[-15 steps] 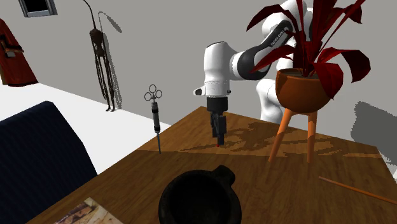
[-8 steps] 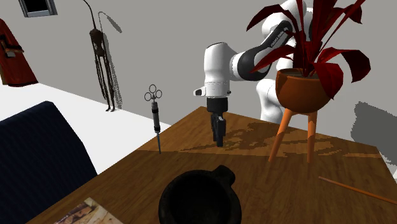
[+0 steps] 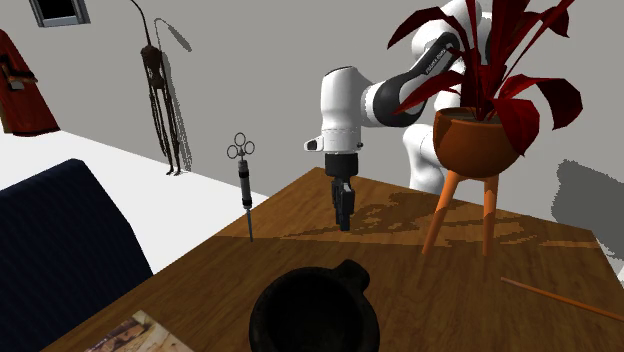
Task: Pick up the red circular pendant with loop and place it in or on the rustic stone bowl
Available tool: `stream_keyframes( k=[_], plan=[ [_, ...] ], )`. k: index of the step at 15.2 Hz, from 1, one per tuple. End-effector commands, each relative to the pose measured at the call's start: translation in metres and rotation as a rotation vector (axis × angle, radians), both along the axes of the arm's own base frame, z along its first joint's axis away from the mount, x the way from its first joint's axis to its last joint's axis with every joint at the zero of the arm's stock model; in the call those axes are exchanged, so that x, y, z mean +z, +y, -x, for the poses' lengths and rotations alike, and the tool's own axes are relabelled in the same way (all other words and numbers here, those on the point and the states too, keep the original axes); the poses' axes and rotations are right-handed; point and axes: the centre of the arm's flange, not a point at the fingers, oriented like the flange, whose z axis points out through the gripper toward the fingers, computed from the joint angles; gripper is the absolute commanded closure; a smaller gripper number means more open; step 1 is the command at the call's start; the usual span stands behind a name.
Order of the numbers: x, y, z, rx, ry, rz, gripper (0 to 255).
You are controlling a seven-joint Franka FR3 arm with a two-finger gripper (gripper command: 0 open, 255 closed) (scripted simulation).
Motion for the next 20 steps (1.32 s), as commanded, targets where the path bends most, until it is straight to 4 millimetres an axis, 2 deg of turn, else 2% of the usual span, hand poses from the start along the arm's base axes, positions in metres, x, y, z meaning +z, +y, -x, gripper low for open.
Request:
stream_keyframes(
  k=[1, 20],
  plan=[
    [0.000, 0.000, 0.000, 0.000, 0.000, 0.000, 255],
    [0.100, 0.000, 0.000, 0.000, 0.000, 0.000, 255]
  ],
)
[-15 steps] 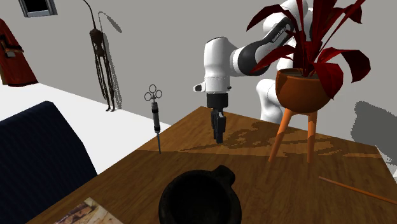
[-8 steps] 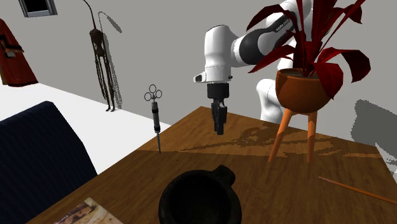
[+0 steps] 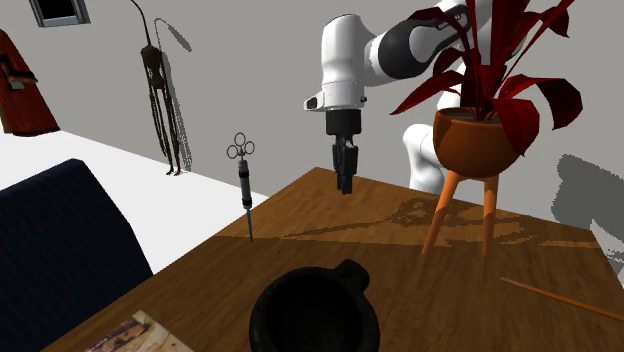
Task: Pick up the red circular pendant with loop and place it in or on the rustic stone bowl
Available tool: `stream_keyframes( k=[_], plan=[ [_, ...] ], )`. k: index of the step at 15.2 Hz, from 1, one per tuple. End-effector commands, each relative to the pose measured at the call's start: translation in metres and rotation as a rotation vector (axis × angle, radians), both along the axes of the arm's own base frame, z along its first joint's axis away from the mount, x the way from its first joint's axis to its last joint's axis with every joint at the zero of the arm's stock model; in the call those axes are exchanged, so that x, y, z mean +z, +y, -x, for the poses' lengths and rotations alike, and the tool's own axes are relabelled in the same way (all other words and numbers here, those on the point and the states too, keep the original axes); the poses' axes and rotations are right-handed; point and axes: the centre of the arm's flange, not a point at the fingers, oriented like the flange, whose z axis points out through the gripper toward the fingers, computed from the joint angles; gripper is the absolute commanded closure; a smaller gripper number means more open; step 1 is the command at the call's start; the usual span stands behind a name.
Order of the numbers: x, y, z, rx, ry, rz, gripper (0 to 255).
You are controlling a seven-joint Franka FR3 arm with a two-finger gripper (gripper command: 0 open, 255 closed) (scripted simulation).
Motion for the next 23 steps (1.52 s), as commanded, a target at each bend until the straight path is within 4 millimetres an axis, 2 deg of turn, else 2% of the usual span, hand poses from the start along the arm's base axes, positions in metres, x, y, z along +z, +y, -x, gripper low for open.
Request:
stream_keyframes(
  k=[1, 14, 23],
  plan=[
    [0.010, 0.001, 0.000, 0.000, 0.000, 0.000, 255],
    [0.075, 0.001, 0.000, 0.000, 0.000, 0.000, 255],
    [0.074, 0.114, -0.037, 0.000, 0.000, 0.000, 255]
  ],
)
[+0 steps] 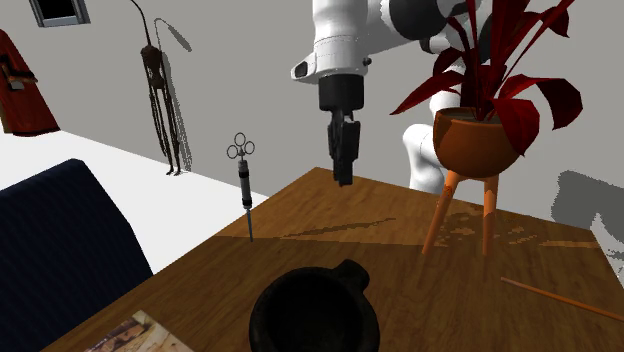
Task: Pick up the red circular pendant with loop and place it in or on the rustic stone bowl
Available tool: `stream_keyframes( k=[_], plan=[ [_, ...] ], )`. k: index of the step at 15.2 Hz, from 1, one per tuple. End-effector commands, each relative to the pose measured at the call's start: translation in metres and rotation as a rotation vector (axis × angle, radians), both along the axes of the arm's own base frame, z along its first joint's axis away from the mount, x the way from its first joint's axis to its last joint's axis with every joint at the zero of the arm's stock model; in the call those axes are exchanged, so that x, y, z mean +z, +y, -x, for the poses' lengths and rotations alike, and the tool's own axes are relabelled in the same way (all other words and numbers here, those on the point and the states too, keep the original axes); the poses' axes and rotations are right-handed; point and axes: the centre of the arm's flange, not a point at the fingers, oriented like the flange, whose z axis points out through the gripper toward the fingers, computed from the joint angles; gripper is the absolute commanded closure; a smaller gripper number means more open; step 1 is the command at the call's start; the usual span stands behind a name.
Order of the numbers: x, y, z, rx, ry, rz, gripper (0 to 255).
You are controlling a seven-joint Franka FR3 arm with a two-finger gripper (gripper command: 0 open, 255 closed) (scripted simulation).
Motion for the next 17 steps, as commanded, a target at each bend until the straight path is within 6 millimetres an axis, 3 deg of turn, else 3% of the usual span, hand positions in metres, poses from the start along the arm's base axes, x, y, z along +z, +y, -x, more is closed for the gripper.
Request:
stream_keyframes(
  k=[1, 13, 17],
  plan=[
    [-0.001, 0.024, -0.011, -0.002, 0.000, -0.001, 255],
    [-0.002, 0.181, -0.062, -0.002, 0.000, -0.001, 255],
    [-0.023, 0.181, -0.062, -0.002, 0.000, -0.001, 255]
  ],
)
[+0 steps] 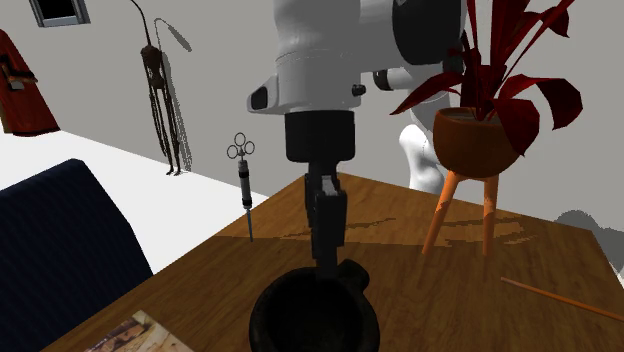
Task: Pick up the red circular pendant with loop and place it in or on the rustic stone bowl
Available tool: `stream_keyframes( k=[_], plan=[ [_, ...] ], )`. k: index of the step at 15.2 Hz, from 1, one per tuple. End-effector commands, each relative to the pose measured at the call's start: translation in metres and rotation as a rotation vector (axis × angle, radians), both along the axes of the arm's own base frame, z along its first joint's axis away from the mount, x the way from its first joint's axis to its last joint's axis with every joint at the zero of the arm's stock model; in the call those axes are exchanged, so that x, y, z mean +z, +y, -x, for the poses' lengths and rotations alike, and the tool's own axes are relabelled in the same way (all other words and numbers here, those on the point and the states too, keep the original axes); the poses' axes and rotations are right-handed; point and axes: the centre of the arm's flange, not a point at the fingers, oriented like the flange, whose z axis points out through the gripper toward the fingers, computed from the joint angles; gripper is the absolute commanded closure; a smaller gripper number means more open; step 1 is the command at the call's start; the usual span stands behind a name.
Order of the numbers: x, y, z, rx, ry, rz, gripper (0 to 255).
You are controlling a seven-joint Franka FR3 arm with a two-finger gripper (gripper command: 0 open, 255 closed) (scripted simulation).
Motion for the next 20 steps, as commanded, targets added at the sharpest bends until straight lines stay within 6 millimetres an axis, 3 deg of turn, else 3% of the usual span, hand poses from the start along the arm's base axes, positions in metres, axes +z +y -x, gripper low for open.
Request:
stream_keyframes(
  k=[1, 9, 17, 18, 20],
  plan=[
    [-0.010, 0.002, -0.002, -0.001, 0.000, 0.000, 255],
    [-0.051, 0.002, -0.002, -0.001, 0.000, 0.000, 255],
    [-0.051, 0.002, -0.002, 0.000, 0.000, 0.000, 255],
    [-0.051, 0.002, -0.002, 0.000, 0.000, 0.000, 0],
    [-0.051, 0.002, -0.002, 0.000, 0.000, 0.000, 0]
  ],
)
